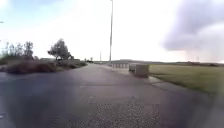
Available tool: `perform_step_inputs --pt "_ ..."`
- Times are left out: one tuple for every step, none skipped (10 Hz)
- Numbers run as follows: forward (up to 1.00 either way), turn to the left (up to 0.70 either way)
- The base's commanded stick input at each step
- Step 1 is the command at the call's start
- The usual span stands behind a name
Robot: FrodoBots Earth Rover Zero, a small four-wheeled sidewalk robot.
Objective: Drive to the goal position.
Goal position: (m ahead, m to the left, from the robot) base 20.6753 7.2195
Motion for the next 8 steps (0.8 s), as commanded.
perform_step_inputs --pt "0.45 0.00" --pt "0.45 0.00" --pt "0.45 0.00" --pt "0.45 0.00" --pt "0.45 0.00" --pt "0.45 0.00" --pt "0.45 0.00" --pt "0.45 0.00"
